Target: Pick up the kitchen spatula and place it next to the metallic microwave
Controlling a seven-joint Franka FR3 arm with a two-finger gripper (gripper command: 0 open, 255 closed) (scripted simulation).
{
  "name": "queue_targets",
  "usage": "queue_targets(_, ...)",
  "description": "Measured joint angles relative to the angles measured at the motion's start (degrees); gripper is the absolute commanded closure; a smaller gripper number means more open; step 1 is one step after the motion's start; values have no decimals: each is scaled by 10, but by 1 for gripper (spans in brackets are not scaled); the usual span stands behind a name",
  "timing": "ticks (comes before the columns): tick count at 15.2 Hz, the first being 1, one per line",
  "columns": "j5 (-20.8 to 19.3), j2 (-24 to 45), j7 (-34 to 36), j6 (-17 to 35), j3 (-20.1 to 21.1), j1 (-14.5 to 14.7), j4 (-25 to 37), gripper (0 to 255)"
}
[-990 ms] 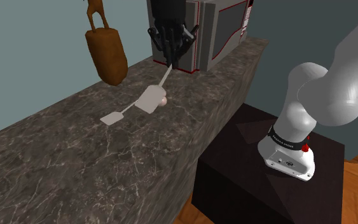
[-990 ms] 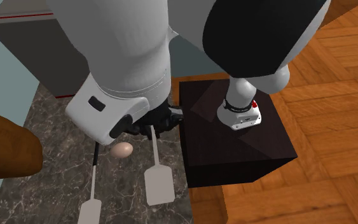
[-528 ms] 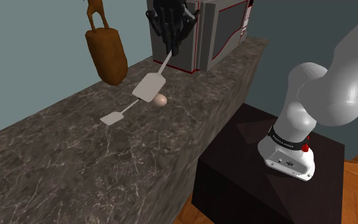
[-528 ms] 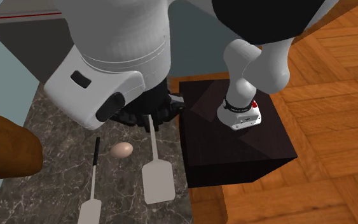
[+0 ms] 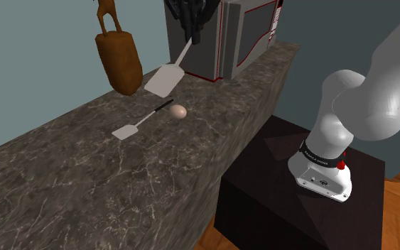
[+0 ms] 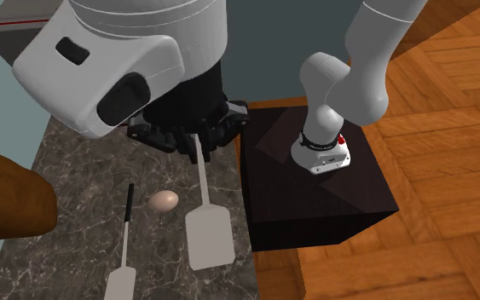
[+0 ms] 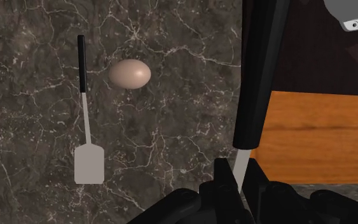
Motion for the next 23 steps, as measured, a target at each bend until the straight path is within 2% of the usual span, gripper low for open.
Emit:
queue_targets(10, -5, 37, 1, -84, 3, 0, 121, 255)
queue_targets(18, -12, 83, 3, -160, 7, 0, 242, 255)
queue_targets(21, -14, 66, -27, -167, -10, -12, 233, 255)
queue_targets(23, -15, 34, -59, -155, -30, -24, 191, 255)
